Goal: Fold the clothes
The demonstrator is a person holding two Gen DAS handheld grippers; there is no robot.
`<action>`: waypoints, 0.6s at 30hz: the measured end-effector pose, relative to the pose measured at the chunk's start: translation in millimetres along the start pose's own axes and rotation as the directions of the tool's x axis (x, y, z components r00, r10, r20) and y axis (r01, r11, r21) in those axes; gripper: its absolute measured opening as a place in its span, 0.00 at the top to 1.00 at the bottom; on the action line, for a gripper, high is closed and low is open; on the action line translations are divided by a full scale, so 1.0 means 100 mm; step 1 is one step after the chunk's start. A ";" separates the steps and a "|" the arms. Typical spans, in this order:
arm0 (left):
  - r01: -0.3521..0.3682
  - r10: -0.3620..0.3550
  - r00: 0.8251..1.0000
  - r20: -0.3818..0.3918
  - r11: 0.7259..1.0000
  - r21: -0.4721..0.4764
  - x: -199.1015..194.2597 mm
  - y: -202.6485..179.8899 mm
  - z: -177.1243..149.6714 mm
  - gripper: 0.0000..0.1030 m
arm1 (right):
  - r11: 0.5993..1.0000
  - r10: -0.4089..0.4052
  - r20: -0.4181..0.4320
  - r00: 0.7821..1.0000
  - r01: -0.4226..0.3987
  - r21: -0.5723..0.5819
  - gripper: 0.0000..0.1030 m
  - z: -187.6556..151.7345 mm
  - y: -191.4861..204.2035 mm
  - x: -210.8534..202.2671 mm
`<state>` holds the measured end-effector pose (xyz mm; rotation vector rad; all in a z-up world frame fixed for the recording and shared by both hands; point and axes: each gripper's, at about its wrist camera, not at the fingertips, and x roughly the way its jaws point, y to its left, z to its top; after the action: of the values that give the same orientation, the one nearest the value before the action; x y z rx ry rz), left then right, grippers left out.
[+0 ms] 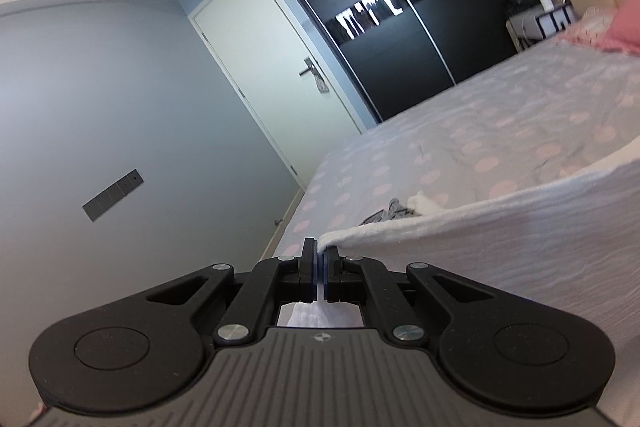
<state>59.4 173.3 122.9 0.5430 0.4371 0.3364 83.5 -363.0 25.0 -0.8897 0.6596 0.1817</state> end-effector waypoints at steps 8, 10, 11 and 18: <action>0.018 -0.001 0.993 -0.118 0.989 0.149 1.27 -0.46 0.13 0.99 | 0.998 -0.010 -0.017 1.000 0.011 0.059 0.91 0.72 -0.32 0.87; 0.026 0.002 0.989 -0.147 0.982 0.185 1.59 -0.58 0.16 0.99 | 0.997 -0.014 -0.035 0.999 0.016 0.070 0.91 0.89 -0.36 1.14; 0.030 0.003 0.987 -0.162 0.979 0.203 1.75 -0.63 0.18 0.99 | 0.997 -0.016 -0.045 0.999 0.019 0.077 0.91 0.97 -0.38 1.28; 0.064 0.021 0.967 -0.255 0.945 0.320 2.82 -1.19 0.11 0.99 | 0.989 -0.076 -0.112 0.991 0.089 0.117 0.91 1.44 -0.39 2.32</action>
<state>329.2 189.8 -22.2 0.8217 0.7561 0.3155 348.3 -304.9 -24.5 -0.8116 0.7245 0.0188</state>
